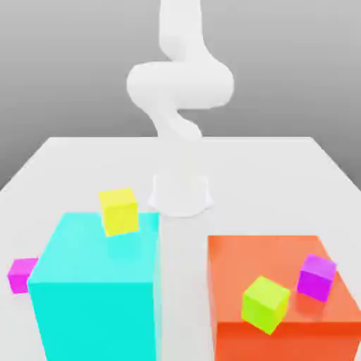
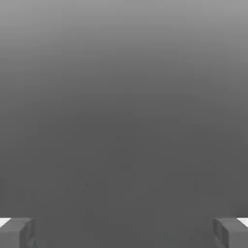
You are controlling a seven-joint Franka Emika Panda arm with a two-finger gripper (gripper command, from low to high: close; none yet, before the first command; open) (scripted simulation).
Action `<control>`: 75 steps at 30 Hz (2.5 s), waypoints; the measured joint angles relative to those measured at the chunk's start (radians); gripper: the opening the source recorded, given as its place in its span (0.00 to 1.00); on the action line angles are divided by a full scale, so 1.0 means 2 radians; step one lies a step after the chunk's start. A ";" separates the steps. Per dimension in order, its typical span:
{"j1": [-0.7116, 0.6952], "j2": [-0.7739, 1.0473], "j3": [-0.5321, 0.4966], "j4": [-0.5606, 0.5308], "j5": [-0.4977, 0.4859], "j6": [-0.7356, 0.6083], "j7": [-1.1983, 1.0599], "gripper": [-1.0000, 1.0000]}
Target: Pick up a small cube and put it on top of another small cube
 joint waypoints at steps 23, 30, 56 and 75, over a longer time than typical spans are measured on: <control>-0.249 0.420 -0.087 -0.116 0.028 0.196 0.267 0.50; -0.292 0.544 -0.050 -0.105 0.092 0.284 0.241 0.00; -0.247 0.441 -0.035 -0.034 -0.112 0.118 0.007 0.00; -0.129 0.277 0.043 0.019 -0.090 -0.104 0.065 0.00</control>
